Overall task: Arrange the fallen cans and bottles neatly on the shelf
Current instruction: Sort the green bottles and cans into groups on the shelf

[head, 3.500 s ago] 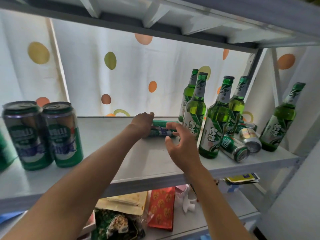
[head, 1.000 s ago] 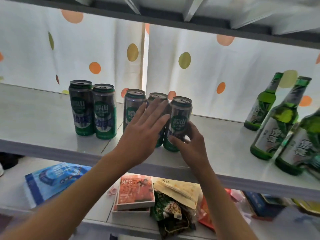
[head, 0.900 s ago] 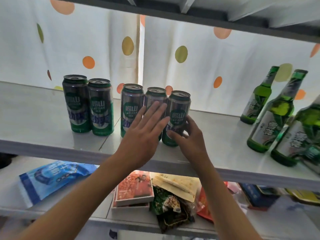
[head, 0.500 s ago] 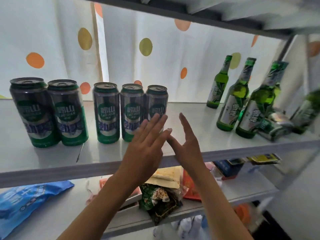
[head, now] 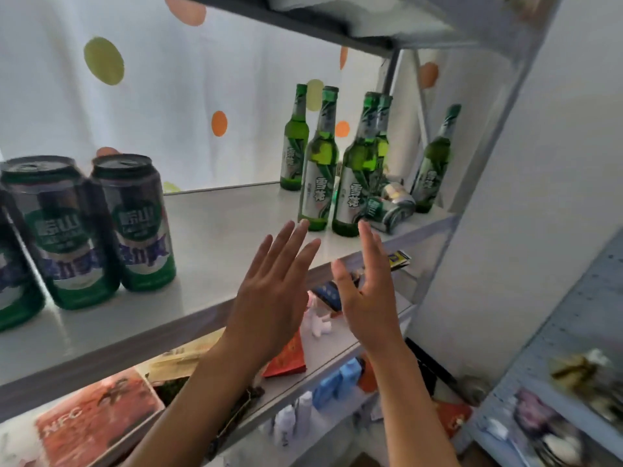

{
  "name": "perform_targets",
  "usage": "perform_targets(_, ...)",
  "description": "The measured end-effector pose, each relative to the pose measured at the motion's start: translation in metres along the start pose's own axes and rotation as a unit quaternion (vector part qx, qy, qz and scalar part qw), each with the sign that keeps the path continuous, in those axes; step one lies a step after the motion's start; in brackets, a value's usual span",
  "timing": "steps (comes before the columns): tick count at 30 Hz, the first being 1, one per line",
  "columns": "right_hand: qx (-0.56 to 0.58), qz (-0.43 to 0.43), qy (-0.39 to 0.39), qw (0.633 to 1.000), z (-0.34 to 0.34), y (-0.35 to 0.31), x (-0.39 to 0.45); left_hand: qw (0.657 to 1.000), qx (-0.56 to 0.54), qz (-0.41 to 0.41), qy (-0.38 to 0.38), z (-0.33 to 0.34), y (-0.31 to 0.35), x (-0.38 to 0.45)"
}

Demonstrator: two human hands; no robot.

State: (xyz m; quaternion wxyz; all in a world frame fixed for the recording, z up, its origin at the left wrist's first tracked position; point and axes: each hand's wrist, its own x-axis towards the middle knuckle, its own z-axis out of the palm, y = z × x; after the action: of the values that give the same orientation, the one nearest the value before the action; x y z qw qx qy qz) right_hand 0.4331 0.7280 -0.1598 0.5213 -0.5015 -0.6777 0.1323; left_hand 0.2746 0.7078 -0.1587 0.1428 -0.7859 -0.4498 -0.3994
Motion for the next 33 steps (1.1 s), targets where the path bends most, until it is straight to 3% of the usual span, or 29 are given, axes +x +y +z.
perform_targets(7, 0.062, 0.051, 0.052, 0.995, -0.048, 0.07, 0.047, 0.999, -0.019, 0.006, -0.03, 0.07, 0.037, 0.057)
perform_targets(18, 0.093, 0.057, -0.003, 0.994, -0.058, 0.162, 0.164, 0.994, 0.008, -0.104, 0.023, 0.155, 0.045, 0.133)
perform_targets(27, 0.058, 0.105, 0.003, 0.993, -0.036, 0.177, 0.178, 0.987, 0.032, -0.147, 0.063, 0.171, 0.037, 0.137)
perform_targets(33, 0.159, 0.128, 0.034, 0.978, -0.045, 0.167, 0.169, 0.986, 0.029, -0.147, 0.077, 0.172, 0.037, 0.135)
